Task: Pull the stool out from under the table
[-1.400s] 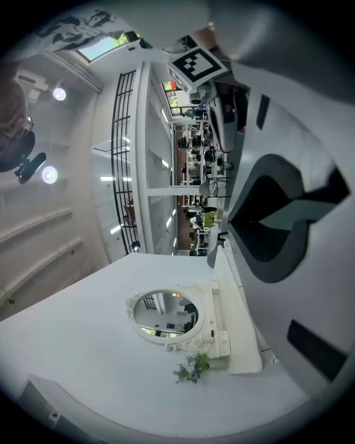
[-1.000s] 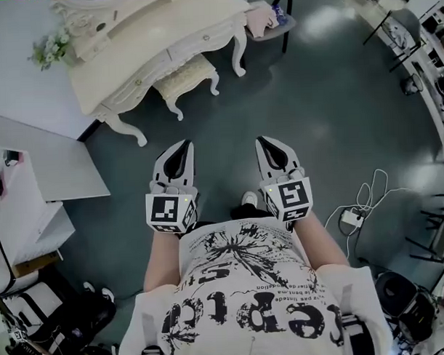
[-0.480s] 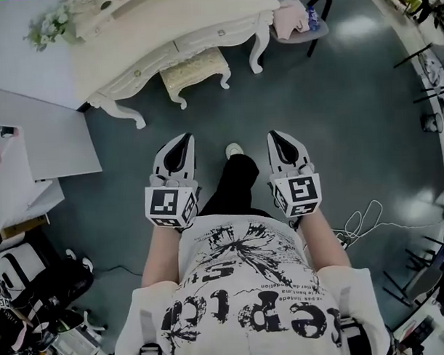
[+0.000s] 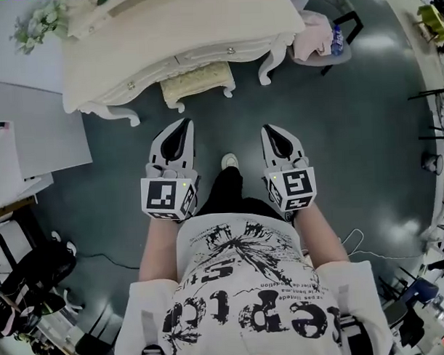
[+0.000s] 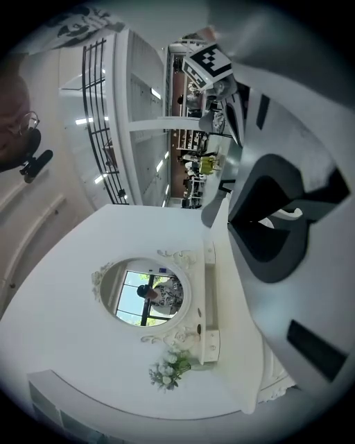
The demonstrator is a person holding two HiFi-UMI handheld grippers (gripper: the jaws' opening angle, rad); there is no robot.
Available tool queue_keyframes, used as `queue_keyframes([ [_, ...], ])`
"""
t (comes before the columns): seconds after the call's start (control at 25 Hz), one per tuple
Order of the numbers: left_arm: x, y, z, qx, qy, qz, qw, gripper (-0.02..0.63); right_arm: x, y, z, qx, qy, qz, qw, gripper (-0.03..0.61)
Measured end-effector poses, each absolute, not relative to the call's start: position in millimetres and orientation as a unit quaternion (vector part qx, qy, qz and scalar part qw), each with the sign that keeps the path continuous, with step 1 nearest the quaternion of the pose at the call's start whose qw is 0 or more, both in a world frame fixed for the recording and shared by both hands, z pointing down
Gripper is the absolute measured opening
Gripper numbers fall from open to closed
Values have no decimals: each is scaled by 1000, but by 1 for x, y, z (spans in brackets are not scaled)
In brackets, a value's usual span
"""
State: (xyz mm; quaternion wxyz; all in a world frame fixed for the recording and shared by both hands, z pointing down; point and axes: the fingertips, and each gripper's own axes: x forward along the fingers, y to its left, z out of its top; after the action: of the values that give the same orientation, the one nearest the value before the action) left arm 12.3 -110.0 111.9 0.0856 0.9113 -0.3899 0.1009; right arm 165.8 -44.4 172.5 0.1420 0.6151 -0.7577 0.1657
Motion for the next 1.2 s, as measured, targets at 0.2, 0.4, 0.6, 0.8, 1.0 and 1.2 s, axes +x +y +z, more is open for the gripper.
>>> queue_keyframes([
  [0.2,26,-144,146,894,-421,103,112,17,181,-104,202,591,-779,143,151,17],
  [0.4,25,-160,213,873,-452,112,147,17,183,-146,265,558,-799,148,167,17],
  [0.6,20,-171,290,844,-497,94,175,17,181,-170,356,515,-825,154,178,17],
  [0.8,25,-159,392,821,-527,86,202,17,199,-176,477,513,-808,193,217,17],
  [1.0,31,-162,503,824,-522,98,196,17,202,-194,592,517,-797,191,248,17],
  [1.2,31,-163,601,820,-521,107,211,17,198,-212,692,507,-799,192,262,17],
])
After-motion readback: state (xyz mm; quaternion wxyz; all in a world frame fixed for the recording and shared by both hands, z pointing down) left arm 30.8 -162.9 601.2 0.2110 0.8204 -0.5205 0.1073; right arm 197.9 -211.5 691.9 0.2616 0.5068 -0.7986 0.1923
